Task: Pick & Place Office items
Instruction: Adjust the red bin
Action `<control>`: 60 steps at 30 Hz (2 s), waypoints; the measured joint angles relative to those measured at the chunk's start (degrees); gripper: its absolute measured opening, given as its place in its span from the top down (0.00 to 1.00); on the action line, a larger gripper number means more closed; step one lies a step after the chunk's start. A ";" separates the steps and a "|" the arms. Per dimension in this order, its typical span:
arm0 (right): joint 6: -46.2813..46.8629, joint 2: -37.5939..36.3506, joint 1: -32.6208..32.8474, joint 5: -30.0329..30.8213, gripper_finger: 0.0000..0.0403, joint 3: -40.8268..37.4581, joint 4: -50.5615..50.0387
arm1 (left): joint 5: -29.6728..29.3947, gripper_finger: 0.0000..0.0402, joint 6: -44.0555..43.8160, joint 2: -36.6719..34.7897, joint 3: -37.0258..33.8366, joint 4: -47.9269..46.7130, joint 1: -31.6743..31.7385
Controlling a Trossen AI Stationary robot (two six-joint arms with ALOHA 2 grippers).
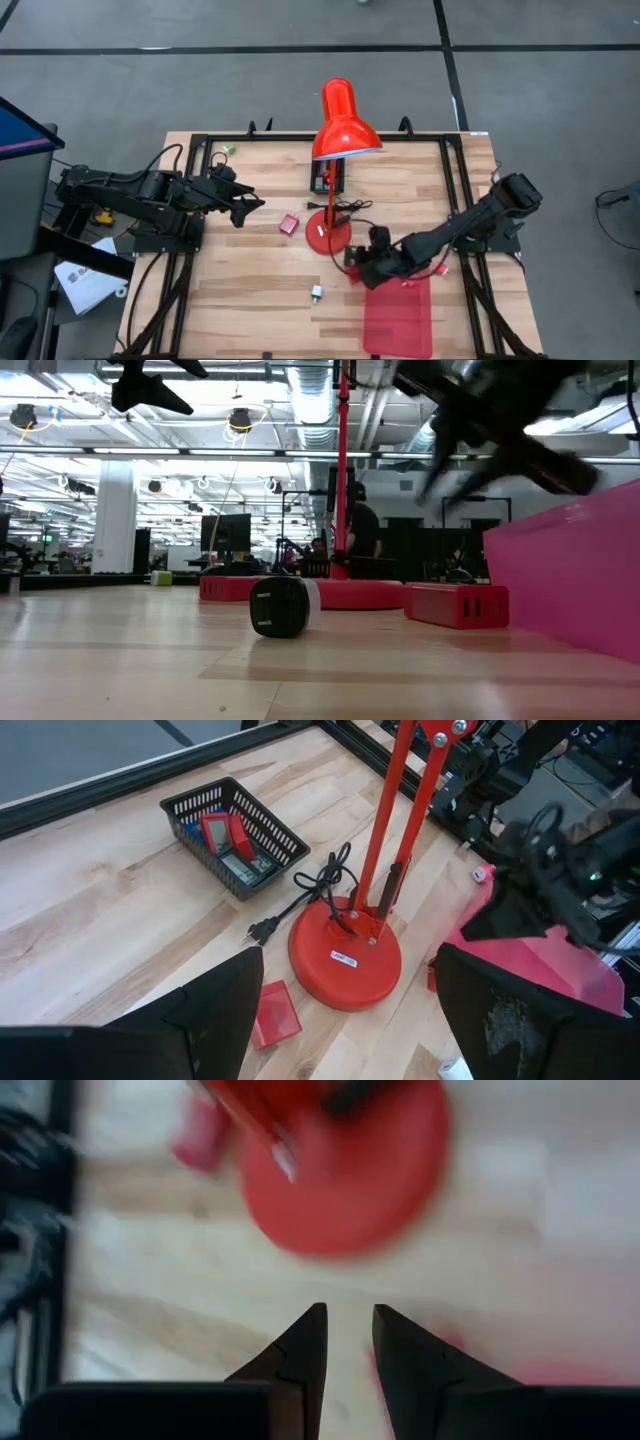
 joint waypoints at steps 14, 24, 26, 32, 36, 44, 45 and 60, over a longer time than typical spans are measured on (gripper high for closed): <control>22.29 -10.42 0.13 -16.81 0.81 6.59 -48.02 | 0.01 0.29 -0.17 0.00 0.00 0.04 0.02; 19.70 -11.59 -3.71 -26.43 0.81 5.39 -55.78 | -1.67 0.29 4.34 0.00 0.00 4.62 0.02; 18.61 -11.53 -5.08 -30.23 0.81 2.75 -57.96 | -1.66 0.29 4.59 0.00 0.00 5.47 0.00; 16.82 -13.25 -6.18 -40.42 0.81 -9.32 -46.03 | -1.68 0.29 5.53 0.00 0.00 6.51 0.02; 25.59 -13.58 -2.77 -44.08 0.81 -15.47 -40.32 | -1.12 0.29 5.51 0.00 0.00 6.56 0.00; 27.79 -13.56 0.43 -49.61 0.81 -18.79 -38.91 | 0.39 0.29 5.34 0.02 0.00 6.63 0.00; 27.88 -13.56 0.43 -49.63 0.81 -18.79 -38.90 | 0.39 0.29 5.34 0.00 0.00 6.64 0.00; 27.66 -13.45 5.70 -47.85 0.81 -18.89 -36.63 | 0.42 0.29 5.32 0.00 0.00 6.64 0.00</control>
